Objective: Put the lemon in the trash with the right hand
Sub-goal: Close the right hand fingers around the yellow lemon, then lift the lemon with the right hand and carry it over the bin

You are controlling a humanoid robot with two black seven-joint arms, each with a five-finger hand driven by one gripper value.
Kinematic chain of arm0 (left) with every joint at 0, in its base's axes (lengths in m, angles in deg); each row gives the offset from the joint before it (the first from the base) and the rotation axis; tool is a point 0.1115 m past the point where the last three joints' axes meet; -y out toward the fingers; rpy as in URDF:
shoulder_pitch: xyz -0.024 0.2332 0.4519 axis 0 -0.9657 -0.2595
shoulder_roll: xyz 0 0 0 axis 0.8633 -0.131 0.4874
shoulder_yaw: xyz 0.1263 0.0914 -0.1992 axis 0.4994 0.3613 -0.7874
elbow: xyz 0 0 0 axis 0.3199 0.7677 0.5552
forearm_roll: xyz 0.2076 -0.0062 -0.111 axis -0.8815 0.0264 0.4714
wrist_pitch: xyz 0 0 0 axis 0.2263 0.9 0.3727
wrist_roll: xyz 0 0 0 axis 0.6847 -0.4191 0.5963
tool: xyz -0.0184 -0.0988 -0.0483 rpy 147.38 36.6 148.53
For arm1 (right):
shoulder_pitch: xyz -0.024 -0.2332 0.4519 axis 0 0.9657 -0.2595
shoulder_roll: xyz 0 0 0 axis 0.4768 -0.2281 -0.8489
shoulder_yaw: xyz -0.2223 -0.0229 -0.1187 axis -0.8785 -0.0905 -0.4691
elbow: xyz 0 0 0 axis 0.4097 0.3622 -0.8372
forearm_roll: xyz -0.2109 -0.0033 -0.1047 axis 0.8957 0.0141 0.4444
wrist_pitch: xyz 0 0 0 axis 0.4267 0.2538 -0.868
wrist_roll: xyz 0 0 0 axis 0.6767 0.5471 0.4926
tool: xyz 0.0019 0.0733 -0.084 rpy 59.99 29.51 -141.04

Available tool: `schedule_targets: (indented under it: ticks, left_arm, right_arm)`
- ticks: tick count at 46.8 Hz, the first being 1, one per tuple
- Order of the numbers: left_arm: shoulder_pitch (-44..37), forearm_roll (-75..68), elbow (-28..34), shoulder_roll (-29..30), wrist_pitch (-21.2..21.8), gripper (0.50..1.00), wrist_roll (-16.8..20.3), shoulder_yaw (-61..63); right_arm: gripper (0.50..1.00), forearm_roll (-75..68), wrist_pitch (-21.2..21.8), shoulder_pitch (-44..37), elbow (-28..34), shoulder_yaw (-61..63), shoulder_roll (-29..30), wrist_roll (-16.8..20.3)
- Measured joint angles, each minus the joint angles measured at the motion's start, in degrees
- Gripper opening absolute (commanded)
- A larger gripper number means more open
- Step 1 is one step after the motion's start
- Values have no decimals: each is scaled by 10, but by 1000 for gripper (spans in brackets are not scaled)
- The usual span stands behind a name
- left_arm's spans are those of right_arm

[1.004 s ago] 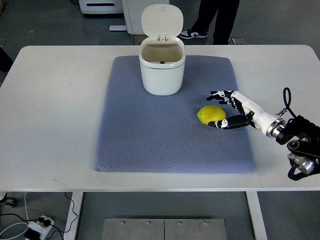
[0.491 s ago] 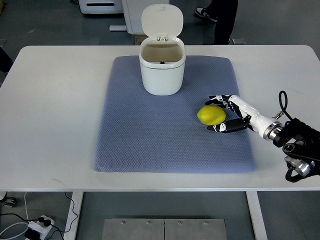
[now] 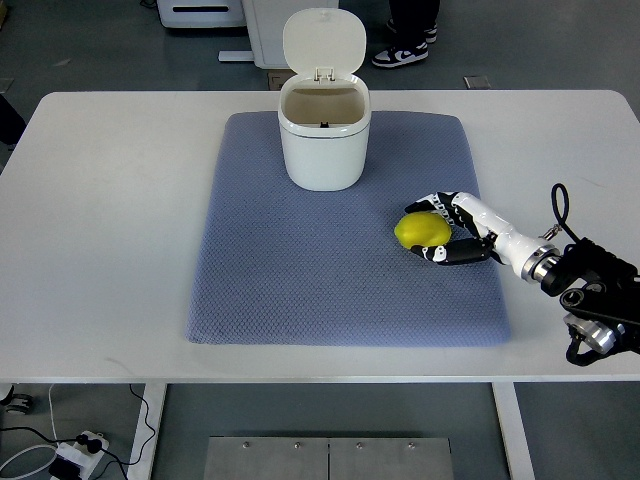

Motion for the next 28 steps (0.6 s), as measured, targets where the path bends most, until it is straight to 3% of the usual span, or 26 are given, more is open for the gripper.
schedule_targets:
  ticks: [4, 28]
  left_arm:
    - [0, 0, 0, 0, 0, 1000, 0, 0]
    - [0, 0, 0, 0, 0, 1000, 0, 0]
  right_arm:
    - [500, 0, 0, -4, 1, -7, 0, 0]
    - [500, -6, 2, -32, 3, -32, -1, -5]
